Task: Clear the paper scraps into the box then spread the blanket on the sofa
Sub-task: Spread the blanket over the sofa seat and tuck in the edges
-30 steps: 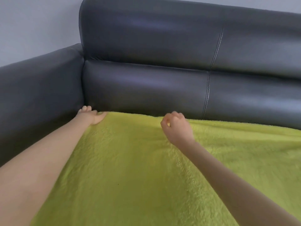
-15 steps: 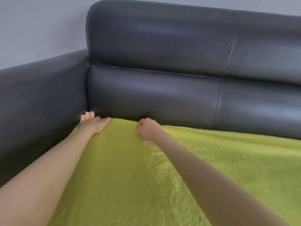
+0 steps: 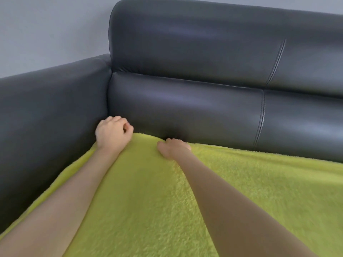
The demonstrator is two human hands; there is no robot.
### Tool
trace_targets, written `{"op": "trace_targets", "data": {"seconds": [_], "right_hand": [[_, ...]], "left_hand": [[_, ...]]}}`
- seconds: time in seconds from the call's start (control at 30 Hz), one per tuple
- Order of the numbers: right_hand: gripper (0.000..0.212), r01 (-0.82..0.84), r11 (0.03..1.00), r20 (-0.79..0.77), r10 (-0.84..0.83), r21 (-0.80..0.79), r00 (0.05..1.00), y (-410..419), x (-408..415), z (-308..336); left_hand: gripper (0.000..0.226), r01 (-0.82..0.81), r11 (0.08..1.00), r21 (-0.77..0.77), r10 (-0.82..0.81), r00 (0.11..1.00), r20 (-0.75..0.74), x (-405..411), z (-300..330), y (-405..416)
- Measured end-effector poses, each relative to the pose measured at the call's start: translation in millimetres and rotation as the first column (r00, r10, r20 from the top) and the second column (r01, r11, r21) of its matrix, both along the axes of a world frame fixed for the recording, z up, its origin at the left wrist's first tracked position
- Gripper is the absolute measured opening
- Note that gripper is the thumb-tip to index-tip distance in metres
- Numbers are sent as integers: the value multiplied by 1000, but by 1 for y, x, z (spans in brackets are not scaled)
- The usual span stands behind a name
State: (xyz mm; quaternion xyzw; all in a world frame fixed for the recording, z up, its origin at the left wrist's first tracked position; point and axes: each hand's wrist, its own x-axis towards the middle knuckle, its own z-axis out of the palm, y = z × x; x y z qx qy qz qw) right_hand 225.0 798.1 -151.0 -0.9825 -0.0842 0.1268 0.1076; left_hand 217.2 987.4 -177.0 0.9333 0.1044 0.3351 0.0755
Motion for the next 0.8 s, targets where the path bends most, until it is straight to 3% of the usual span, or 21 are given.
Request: {"op": "trace_targets", "data": {"seconds": [0.1, 0.3, 0.5, 0.63, 0.8], "right_hand": [[56, 7, 1000, -59, -8, -19, 998, 2, 6, 6], [43, -14, 991, 6, 15, -130, 1000, 8, 10, 3], [45, -7, 995, 43, 11, -102, 999, 5, 11, -2], [55, -5, 999, 94, 9, -43, 995, 4, 8, -13], [58, -29, 997, 101, 35, -65, 994, 5, 8, -15]], "left_hand": [[23, 158, 988, 3, -157, 984, -82, 6, -1, -18], [20, 199, 978, -62, -207, 959, -192, 9, -2, -14], [26, 248, 950, -191, -305, 875, -377, 9, -2, -7], [34, 207, 963, -175, -268, 818, -509, 10, -1, -16], [51, 155, 987, 41, -93, 764, -639, 22, 1, -38]]}}
